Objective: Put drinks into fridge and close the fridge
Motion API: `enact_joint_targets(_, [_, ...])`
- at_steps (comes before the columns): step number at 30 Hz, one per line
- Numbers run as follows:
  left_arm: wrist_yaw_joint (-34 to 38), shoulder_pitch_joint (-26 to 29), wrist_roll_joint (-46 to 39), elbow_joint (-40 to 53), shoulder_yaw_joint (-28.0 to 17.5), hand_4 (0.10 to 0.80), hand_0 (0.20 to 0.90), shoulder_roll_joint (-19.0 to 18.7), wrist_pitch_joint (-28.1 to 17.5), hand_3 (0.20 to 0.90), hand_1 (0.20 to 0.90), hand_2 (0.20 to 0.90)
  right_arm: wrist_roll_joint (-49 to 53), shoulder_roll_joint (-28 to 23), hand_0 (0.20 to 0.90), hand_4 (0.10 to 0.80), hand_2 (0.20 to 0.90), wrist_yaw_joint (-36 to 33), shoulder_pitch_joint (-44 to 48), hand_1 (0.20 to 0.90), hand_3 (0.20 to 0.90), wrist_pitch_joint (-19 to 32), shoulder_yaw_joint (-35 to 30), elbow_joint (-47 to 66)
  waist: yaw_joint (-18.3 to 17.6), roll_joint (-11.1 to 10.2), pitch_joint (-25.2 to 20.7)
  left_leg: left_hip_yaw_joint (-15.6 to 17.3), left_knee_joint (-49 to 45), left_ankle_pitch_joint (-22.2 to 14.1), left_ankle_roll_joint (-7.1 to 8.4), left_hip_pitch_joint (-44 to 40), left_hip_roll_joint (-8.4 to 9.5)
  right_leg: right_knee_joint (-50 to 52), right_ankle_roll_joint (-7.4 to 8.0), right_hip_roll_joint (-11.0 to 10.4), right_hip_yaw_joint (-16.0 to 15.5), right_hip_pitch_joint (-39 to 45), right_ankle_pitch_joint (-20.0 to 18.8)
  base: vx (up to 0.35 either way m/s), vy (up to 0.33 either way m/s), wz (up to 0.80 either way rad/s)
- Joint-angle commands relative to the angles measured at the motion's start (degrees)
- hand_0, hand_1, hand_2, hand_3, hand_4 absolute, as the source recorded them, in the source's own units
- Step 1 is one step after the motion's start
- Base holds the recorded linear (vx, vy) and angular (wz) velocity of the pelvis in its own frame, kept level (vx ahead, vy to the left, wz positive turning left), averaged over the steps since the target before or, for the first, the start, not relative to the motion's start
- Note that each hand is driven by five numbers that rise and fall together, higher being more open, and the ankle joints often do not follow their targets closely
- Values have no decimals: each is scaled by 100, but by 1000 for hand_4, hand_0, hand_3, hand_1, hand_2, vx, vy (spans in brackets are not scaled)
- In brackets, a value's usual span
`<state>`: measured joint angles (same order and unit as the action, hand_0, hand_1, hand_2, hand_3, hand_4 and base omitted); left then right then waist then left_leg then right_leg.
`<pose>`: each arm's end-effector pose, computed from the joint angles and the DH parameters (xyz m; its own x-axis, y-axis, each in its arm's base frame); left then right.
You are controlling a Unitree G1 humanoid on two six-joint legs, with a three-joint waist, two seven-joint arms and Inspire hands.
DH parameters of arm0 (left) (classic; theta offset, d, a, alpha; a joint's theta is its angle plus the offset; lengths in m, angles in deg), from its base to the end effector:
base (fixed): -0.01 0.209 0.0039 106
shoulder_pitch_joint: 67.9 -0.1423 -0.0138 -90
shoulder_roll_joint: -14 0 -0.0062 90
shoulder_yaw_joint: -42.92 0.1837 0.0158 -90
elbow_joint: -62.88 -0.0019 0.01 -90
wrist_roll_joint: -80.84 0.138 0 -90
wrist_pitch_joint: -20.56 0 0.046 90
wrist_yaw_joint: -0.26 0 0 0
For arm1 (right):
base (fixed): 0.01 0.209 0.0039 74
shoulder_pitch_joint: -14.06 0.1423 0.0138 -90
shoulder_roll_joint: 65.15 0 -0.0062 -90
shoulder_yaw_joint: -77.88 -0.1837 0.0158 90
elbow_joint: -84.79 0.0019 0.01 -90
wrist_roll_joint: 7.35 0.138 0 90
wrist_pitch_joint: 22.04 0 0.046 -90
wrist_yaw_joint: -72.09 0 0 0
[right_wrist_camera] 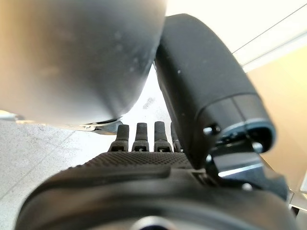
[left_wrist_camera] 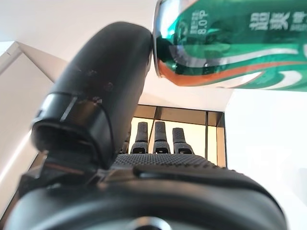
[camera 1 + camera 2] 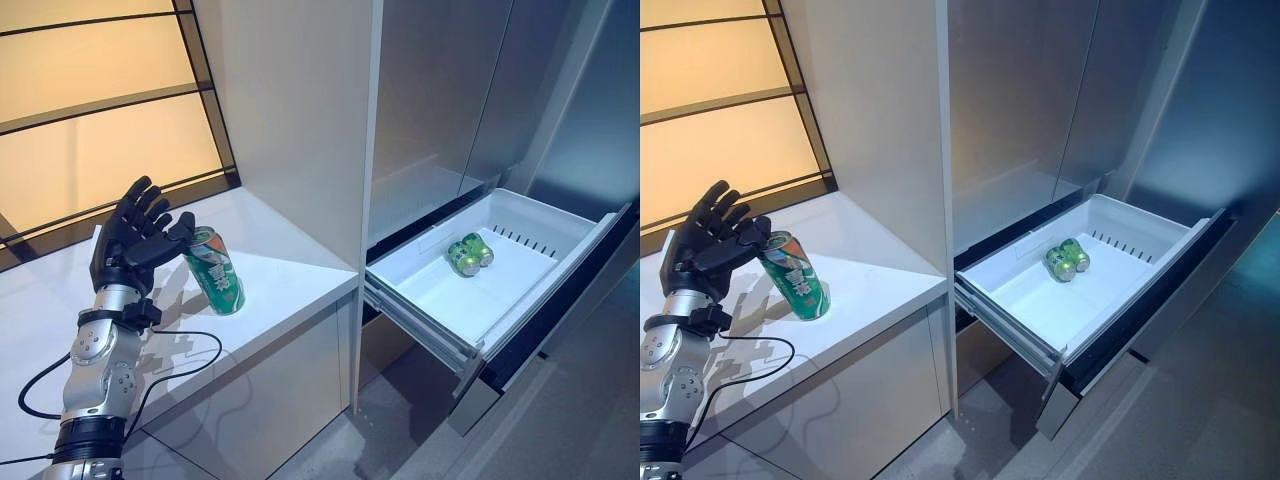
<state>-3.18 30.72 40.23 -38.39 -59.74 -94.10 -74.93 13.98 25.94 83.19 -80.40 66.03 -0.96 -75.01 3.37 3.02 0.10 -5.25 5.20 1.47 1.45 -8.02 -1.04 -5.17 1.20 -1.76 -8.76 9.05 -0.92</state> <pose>0.2226 0.3032 0.1072 0.9587 0.2016 0.2009 -0.1721 0.9728 -0.1549 0.0422 -0.2289 -0.1187 0.2602 0.0120 -0.9655 0.1173 0.9921 0.0439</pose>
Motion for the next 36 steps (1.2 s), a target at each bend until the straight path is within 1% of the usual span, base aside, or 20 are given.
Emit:
enact_joint_targets(1, [-135, 342, -247, -55, -399, 800, 900, -359, -604, 900, 900, 900, -171, 142, 900, 800, 900, 185, 289, 900, 900, 47, -1, -31, -5, -165, -29, 333, -20, -269, -239, -68, 308, 65, 146, -158, 193, 72, 49, 0, 0, 0])
enact_joint_targets(6, [240, 458, -347, 363, -590, 800, 900, -190, -1241, 900, 900, 900, -164, 214, 900, 800, 900, 144, 264, 900, 900, 72, 38, -30, -3, -203, -53, 322, -20, -285, -237, -68, 309, 58, 129, -157, 207, 79, 66, 0, 0, 0])
enact_joint_targets(9, [422, 511, -337, 572, -652, 800, 900, -80, -1458, 900, 900, 900, -154, 265, 900, 800, 900, 117, 246, 900, 900, 85, 73, -5, -12, -222, -72, 315, -20, -287, -235, -59, 306, 61, 118, -155, 213, 66, 65, -11, -3, 0])
enact_joint_targets(10, [444, 537, -356, 593, -658, 800, 900, -54, -1552, 900, 900, 900, -146, 276, 900, 800, 900, 102, 242, 900, 900, 86, 92, 7, -21, -224, -63, 324, -20, -230, -237, -36, 308, 72, 110, -158, 209, 38, 16, -35, -6, 0])
enact_joint_targets(16, [700, 667, -16, 752, -620, 800, 900, -57, -1731, 900, 900, 900, -145, 311, 900, 800, 900, 82, 218, 900, 900, 102, 135, -19, -58, -235, -103, 333, -20, -302, -230, -71, 302, 60, 112, -150, 237, 67, 67, 15, -3, 0])
enact_joint_targets(21, [621, 730, -83, 907, -583, 800, 900, -125, -1657, 900, 900, 900, -152, 318, 900, 800, 900, 81, 212, 900, 900, 126, 135, -45, -74, -230, -112, 361, -20, -246, -229, -42, 302, 72, 110, -147, 252, 25, 17, -22, 0, 0])
enact_joint_targets(30, [197, 664, -135, 1438, -403, 800, 900, 38, -1219, 900, 900, 900, -157, 343, 900, 800, 900, 88, 221, 900, 900, 177, 97, -104, -56, -240, -99, 337, -20, -247, -237, -36, 304, 71, 111, -142, 273, 15, 5, 0, 0, 0])
enact_joint_targets(36, [-100, 545, 40, 1536, -304, 800, 900, 8, -909, 900, 900, 900, -150, 326, 900, 800, 900, 90, 250, 900, 900, 174, 72, -115, -20, -227, -85, 322, -20, -230, -239, -12, 311, 67, 121, -140, 265, 0, -7, 0, 0, 0])
